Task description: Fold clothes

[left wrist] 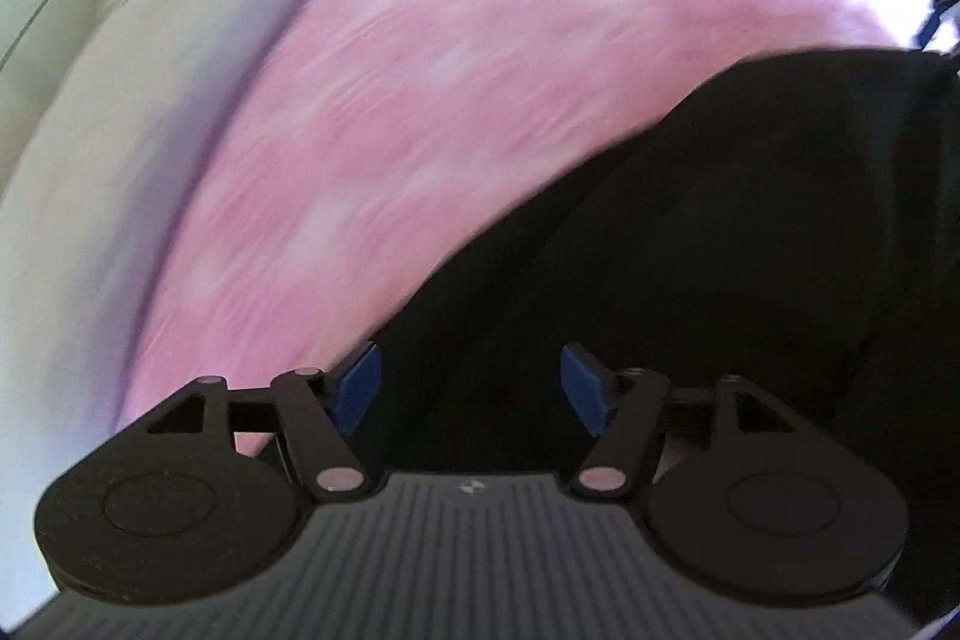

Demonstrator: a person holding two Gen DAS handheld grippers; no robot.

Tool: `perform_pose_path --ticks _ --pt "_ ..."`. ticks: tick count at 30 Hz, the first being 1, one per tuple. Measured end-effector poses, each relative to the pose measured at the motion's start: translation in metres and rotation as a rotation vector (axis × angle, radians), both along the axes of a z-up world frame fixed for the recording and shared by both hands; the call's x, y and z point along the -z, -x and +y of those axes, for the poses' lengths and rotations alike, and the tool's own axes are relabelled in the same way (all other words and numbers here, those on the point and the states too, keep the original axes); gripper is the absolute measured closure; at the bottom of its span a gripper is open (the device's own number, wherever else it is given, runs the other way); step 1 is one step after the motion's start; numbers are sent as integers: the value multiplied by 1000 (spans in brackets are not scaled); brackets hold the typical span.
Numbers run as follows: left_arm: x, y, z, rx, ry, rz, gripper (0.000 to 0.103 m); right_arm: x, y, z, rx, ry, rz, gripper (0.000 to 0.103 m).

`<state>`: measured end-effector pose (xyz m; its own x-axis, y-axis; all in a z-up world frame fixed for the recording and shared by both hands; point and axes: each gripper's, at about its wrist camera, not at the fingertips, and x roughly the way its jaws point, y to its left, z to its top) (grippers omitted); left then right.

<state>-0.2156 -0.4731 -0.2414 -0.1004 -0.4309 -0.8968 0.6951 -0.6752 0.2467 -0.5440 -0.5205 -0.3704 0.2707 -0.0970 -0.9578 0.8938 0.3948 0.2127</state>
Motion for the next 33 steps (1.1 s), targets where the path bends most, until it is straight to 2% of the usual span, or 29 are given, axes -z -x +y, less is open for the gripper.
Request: perform_pose_path --ticks 3,5,6,7,9,10,11,12,13,14,15,17,19,22,24,26,27,28,29,30,31,32,33 --pt "29 41 -38 111 -41 72 40 15 14 2 53 4 -41 41" --pt "52 66 -60 198 -75 81 40 14 17 2 41 -15 -57 60" --pt "65 78 -67 255 -82 53 40 11 20 3 35 -29 -62 66" --pt "77 89 -73 310 -91 25 40 12 23 -1 28 -49 -76 81" --pt "104 103 -79 384 -149 -49 40 7 21 -1 -18 -54 -77 86" --pt "110 107 -79 402 -180 -62 41 3 17 -1 -78 -36 -54 87" --pt "116 110 -79 420 -211 -76 49 -1 12 0 -122 -25 -39 88" --pt "122 114 -79 438 -242 -89 70 -5 10 -2 -157 -10 -22 88" --pt "127 117 -79 451 -271 -102 80 -11 11 -10 -189 11 -7 90" --pt "121 118 -80 421 -268 -108 96 -16 12 -18 -221 33 8 92" --pt "114 118 -81 391 -263 -112 98 -26 15 -29 -242 43 3 92" --pt "79 110 -84 315 -194 -83 98 -50 21 -48 -291 70 1 92" --pt "38 101 -95 219 -128 -42 98 -78 28 -74 -345 145 27 92" --pt "-13 93 -126 134 -57 6 97 -119 43 -132 -374 249 45 92" --pt "-45 88 -147 78 -9 36 96 -139 45 -178 -417 341 88 92" --pt "-47 89 -185 6 57 21 95 -149 36 -231 -459 432 135 92" --pt "-46 89 -204 -38 91 10 91 -153 30 -257 -480 478 158 91" --pt "-44 88 -222 -85 123 -1 86 -158 25 -284 -501 524 182 90" --pt "-38 83 -239 -161 139 -13 76 -156 20 -307 -520 553 191 86" --pt "-33 77 -254 -236 154 -22 64 -149 13 -327 -518 580 222 82" --pt "-31 65 -260 -306 149 2 63 -141 6 -347 -515 607 257 62" --pt "-29 53 -264 -374 145 26 63 -135 1 -358 -485 635 313 55" --pt "-28 43 -257 -409 144 47 59 -133 -2 -363 -443 651 330 55"
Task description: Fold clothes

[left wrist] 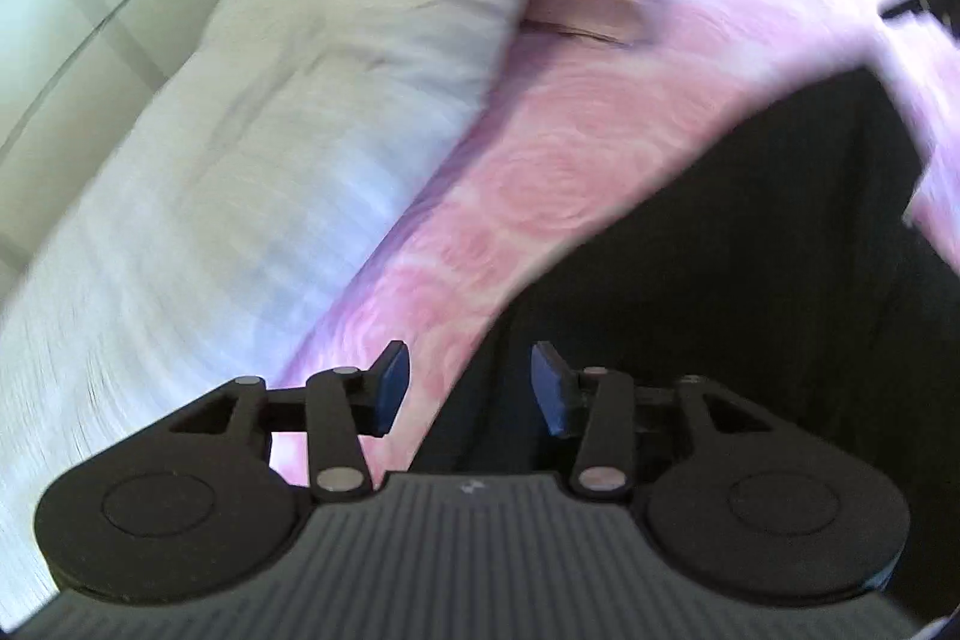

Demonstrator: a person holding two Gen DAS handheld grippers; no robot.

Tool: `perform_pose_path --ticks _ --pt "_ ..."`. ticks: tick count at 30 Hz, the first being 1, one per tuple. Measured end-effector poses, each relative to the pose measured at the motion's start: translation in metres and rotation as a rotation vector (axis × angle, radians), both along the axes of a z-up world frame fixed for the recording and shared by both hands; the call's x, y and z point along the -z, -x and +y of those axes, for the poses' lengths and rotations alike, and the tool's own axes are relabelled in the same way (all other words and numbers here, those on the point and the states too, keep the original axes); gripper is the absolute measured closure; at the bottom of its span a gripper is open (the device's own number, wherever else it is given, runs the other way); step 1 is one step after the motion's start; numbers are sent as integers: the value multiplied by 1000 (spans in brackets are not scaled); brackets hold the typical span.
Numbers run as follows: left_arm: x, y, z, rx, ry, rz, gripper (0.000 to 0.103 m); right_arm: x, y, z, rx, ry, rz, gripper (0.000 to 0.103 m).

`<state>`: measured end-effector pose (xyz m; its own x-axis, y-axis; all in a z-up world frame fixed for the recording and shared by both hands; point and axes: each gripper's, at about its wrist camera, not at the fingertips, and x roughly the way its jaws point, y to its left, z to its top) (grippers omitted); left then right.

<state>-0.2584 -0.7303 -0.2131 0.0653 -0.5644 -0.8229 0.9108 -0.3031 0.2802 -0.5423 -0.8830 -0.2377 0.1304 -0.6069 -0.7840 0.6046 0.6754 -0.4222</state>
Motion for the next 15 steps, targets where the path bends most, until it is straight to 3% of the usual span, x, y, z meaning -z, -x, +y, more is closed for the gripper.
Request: perform_pose_path --ticks 4,8,11,15 --pt "9 -27 61 -25 -14 4 44 8 2 28 25 -103 -140 51" --pt "38 -19 156 48 -95 -132 43 32 21 108 64 -237 -204 49" --pt "60 -4 232 169 -145 -177 43 49 55 165 240 -371 -315 47" --pt "89 34 303 381 -167 -188 41 73 99 238 592 -517 -511 38"
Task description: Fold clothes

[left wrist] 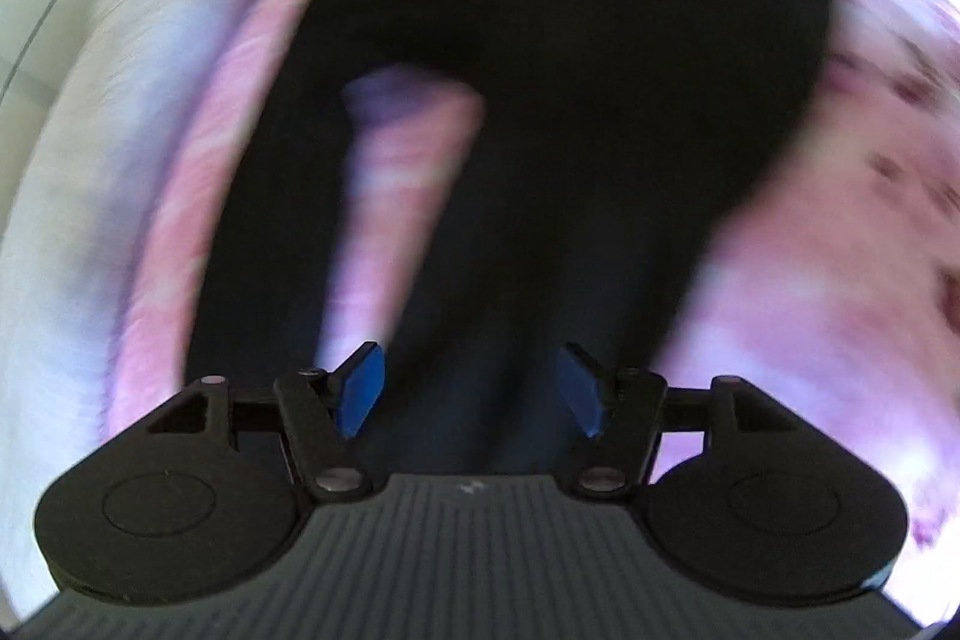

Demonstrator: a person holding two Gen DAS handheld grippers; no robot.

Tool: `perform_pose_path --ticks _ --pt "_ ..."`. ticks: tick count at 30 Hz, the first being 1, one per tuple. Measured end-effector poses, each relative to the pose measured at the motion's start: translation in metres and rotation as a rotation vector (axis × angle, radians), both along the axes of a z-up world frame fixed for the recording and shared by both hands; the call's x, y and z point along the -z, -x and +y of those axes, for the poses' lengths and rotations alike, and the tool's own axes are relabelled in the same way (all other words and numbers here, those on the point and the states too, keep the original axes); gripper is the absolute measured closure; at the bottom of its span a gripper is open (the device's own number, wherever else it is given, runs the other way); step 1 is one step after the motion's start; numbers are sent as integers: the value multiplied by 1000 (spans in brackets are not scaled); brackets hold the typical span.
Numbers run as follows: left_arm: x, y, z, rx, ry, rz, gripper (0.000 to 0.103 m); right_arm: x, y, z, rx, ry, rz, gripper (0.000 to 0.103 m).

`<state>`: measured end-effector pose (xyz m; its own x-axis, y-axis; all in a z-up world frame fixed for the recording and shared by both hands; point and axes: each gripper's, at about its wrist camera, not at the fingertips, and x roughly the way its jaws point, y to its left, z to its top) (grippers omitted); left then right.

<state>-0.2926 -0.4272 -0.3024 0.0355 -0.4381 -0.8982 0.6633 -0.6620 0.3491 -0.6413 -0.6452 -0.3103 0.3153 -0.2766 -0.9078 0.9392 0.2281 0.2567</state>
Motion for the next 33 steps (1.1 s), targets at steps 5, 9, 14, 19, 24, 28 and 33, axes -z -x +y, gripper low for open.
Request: perform_pose_path --ticks 5,9,14,19,24,28,33 --pt "39 39 26 253 44 15 40 38 13 49 368 -53 -239 34" --pt "69 44 20 349 78 -23 40 77 11 61 637 -7 -406 34" --pt "79 41 8 339 38 -59 91 83 14 59 768 -8 -444 95" --pt "51 80 11 316 23 7 102 20 46 41 579 18 -319 98" --pt "16 151 28 280 7 122 102 -16 92 2 415 66 -124 98" --pt "16 179 41 200 -35 163 84 7 113 -19 391 3 -52 91" --pt "13 123 83 7 -7 104 52 -1 87 10 278 52 207 40"
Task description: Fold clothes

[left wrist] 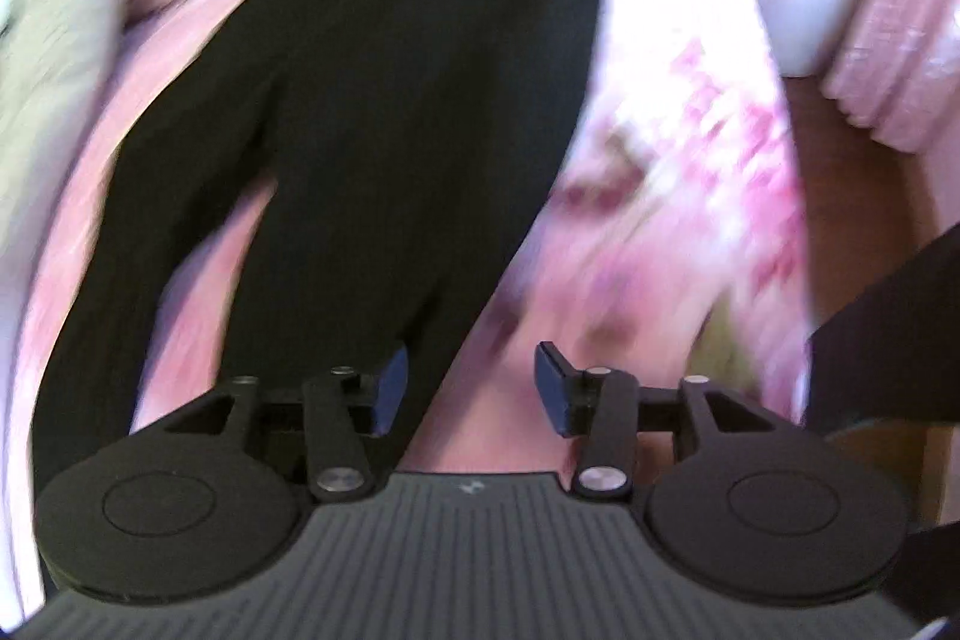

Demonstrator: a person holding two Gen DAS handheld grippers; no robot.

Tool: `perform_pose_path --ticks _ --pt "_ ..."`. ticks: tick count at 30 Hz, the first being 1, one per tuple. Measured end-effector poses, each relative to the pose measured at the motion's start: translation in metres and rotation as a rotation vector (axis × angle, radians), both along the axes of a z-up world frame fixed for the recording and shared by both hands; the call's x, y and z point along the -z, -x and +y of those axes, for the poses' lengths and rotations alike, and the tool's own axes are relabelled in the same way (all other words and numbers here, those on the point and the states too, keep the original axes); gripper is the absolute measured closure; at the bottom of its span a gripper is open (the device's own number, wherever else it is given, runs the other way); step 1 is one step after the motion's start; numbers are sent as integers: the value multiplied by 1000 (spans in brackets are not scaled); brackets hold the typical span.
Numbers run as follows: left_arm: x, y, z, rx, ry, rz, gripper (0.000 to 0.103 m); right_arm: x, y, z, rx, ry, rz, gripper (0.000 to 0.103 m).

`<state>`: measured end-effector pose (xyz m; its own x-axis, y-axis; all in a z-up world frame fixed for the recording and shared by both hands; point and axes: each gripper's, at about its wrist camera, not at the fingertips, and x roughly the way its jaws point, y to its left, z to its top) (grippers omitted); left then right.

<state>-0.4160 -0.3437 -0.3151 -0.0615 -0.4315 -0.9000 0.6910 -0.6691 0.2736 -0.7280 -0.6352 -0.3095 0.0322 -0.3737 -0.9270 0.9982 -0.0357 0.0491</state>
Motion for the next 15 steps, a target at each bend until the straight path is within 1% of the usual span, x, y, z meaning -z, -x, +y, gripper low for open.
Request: perform_pose_path --ticks 1,2,4,5,6,9,11,13,14,15 --pt "0 -21 8 -51 11 -30 50 -5 -9 10 -24 15 40 38" --pt "3 -47 17 -79 14 -81 50 -10 -18 21 -47 30 79 38" --pt "8 -98 34 -134 21 -183 44 -20 -41 41 -106 49 107 38" --pt "11 -123 42 -160 24 -232 39 -22 -55 51 -143 55 110 38" --pt "15 -147 49 -174 24 -268 37 -25 -69 62 -180 61 111 38" --pt "26 -229 61 -231 4 -332 34 -29 -125 96 -327 61 73 37" --pt "33 -289 63 -303 6 -323 34 -29 -160 117 -384 68 49 37" --pt "41 -344 66 -359 13 -316 34 -29 -196 141 -410 69 37 37" --pt "48 -362 69 -333 28 -343 34 -28 -212 152 -413 68 37 37" --pt "57 -375 75 -250 39 -379 35 -25 -228 163 -416 62 40 37"
